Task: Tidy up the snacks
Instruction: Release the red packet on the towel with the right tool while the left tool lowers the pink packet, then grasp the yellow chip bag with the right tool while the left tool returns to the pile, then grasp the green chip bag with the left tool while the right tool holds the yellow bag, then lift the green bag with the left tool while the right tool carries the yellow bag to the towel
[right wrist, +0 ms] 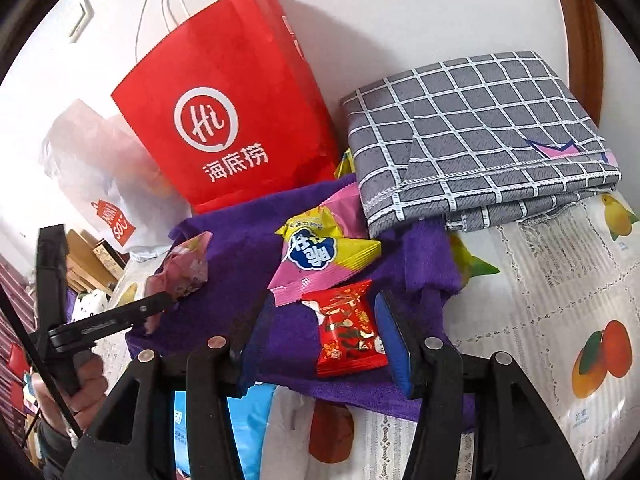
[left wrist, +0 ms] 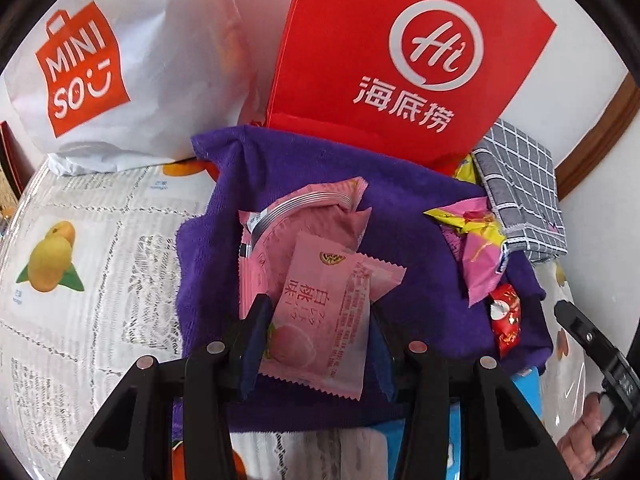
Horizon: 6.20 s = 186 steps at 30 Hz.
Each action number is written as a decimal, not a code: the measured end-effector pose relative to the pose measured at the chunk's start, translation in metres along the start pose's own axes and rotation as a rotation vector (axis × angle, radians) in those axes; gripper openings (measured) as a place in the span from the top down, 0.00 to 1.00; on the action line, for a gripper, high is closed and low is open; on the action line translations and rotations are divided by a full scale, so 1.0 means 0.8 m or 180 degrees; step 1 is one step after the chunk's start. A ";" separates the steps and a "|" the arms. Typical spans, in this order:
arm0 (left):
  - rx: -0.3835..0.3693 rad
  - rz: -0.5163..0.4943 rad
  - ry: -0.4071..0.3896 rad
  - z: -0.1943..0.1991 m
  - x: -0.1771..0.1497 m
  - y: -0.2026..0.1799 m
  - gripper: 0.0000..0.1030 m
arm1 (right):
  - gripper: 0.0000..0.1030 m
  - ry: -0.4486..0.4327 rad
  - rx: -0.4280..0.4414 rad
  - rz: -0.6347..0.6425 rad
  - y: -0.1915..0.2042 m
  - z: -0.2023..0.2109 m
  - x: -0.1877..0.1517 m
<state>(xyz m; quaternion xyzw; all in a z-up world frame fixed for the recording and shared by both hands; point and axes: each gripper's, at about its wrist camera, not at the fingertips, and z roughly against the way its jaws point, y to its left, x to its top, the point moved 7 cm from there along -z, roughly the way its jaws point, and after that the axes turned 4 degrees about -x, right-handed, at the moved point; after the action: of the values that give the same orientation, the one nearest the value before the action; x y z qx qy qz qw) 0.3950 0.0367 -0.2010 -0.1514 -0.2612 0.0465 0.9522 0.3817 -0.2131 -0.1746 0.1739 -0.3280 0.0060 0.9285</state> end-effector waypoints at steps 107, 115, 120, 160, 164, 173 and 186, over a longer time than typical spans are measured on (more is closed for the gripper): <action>-0.0488 -0.0597 0.0190 0.122 -0.263 -0.084 0.28 | 0.41 0.0181 -0.0587 0.0588 0.006 0.086 -0.210; -0.0521 -0.0608 0.0061 0.120 -0.260 -0.085 0.29 | 0.41 0.0197 -0.0568 0.0569 0.004 0.085 -0.210; -0.0601 -0.0459 0.0056 0.118 -0.256 -0.084 0.29 | 0.41 0.0201 -0.0560 0.0558 0.004 0.084 -0.211; -0.0420 -0.0417 -0.0226 0.126 -0.248 -0.036 0.52 | 0.41 0.0199 -0.0605 0.0557 0.004 0.082 -0.210; -0.0525 -0.0301 -0.0266 0.131 -0.247 -0.029 0.57 | 0.41 0.0205 -0.0579 0.0525 0.003 0.082 -0.210; -0.0818 -0.0221 -0.0295 0.139 -0.249 -0.027 0.62 | 0.40 0.0200 -0.0523 0.0468 0.000 0.083 -0.209; -0.0998 -0.0210 -0.0503 0.156 -0.250 -0.026 0.62 | 0.41 0.0139 -0.0395 0.0441 0.004 0.088 -0.208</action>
<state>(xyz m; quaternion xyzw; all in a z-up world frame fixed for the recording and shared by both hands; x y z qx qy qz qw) 0.1596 0.0166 -0.1891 -0.2852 -0.3441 -0.0143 0.8945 0.2080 -0.2162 -0.2246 0.0929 -0.3186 0.0537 0.9418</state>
